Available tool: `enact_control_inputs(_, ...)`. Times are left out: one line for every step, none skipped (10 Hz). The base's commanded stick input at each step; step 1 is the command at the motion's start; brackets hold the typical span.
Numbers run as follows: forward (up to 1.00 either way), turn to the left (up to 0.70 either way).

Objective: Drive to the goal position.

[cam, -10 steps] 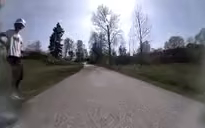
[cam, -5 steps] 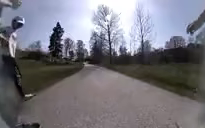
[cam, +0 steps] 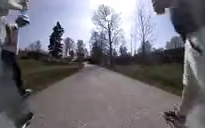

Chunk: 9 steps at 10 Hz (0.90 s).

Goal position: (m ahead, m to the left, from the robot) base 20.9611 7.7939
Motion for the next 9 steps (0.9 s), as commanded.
enact_control_inputs(1.0,0.0)
enact_control_inputs(1.0,0.0)
enact_control_inputs(1.0,0.0)
enact_control_inputs(1.0,0.0)
enact_control_inputs(1.0,0.0)
enact_control_inputs(1.0,0.0)
enact_control_inputs(1.0,0.0)
enact_control_inputs(1.0,0.0)
enact_control_inputs(1.0,0.0)
